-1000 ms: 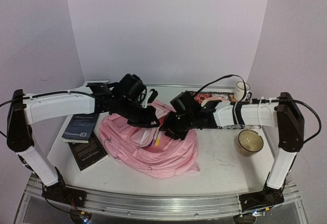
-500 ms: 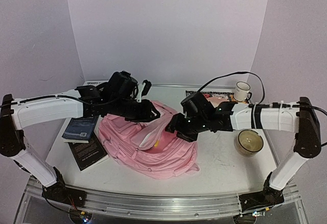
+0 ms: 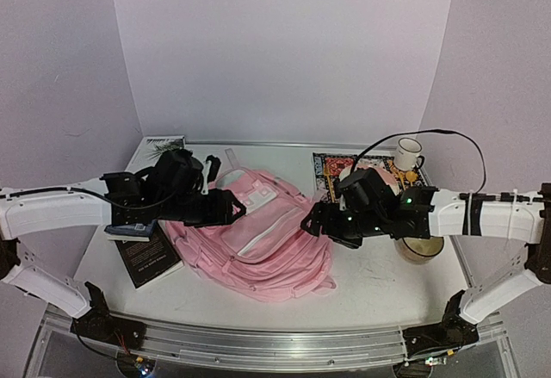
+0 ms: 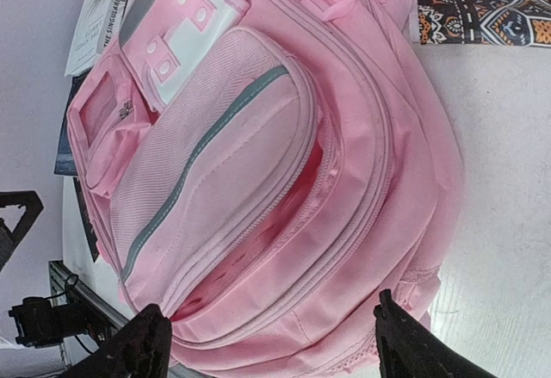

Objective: Pack the student bag
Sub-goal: Place the pen in the upper front pocket of the bag, then set the student bag in the upper front pocket.

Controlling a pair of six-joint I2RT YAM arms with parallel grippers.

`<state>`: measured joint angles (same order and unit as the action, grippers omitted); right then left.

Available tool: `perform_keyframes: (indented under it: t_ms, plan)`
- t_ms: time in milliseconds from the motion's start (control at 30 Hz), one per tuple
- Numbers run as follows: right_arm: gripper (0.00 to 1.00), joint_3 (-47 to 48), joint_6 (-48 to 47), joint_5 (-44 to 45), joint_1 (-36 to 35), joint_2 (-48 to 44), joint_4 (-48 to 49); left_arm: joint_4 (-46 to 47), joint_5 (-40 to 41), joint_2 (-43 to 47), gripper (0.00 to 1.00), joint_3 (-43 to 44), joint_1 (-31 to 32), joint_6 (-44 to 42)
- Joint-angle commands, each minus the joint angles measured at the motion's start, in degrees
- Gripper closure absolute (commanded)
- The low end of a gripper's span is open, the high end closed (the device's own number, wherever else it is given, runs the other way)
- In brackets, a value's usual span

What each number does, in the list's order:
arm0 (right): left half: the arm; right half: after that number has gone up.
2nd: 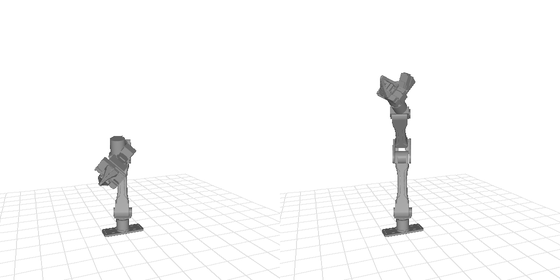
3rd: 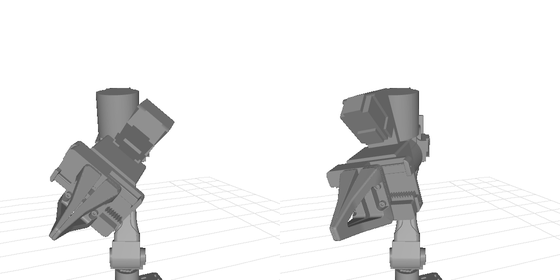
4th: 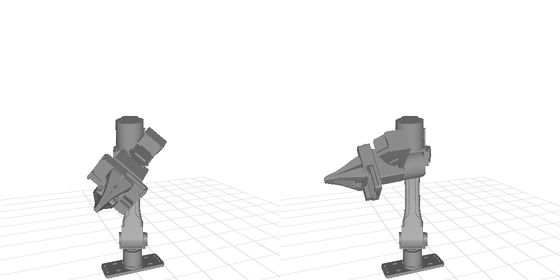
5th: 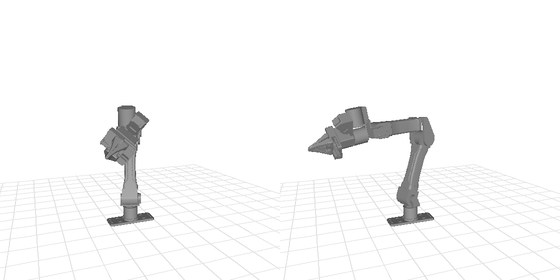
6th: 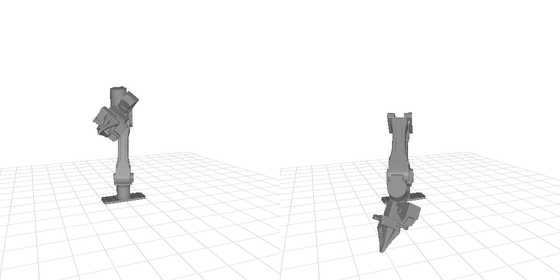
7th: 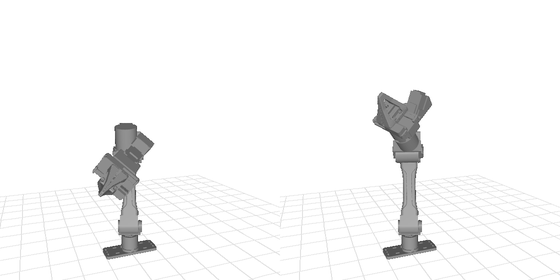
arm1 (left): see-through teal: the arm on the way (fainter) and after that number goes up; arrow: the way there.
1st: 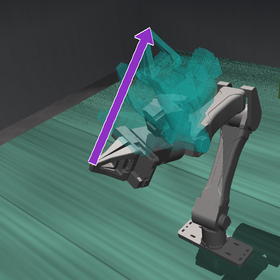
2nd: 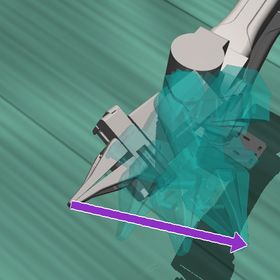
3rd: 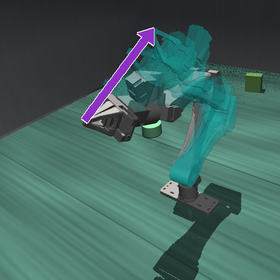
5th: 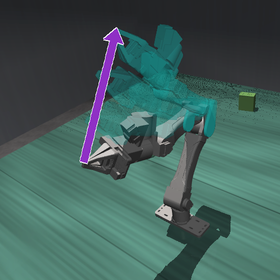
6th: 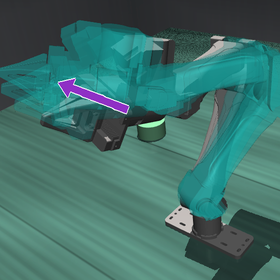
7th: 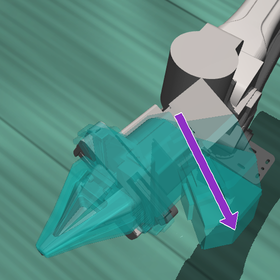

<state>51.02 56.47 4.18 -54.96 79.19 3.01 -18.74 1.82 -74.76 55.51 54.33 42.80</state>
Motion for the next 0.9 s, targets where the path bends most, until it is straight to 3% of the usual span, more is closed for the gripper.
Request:
perform_keyframes:
  t_ms: [0,133,333,533,867]
  plan:
    - [0.16,-1.0,-0.5,0.5,-1.3,1.7,3.8,0.2,3.8,7.4,0.38,-6.8,-0.2,7.3]
    - [0.15,-1.3,1.6,0.0,-1.4,4.3,7.9,0.1,1.3,9.9,0.40,-10.6,-0.2,7.8]
    - [0.15,0.2,5.1,1.9,-1.3,8.5,10.0,0.1,-4.1,9.1,0.51,-13.6,0.6,5.0]
    - [0.16,3.1,6.7,1.2,-0.4,14.3,10.2,0.1,-0.1,9.3,0.57,-14.5,4.9,4.2]
    - [0.40,4.7,6.4,-5.5,0.4,19.8,16.1,-0.4,3.5,5.9,0.62,-14.6,7.1,3.3]
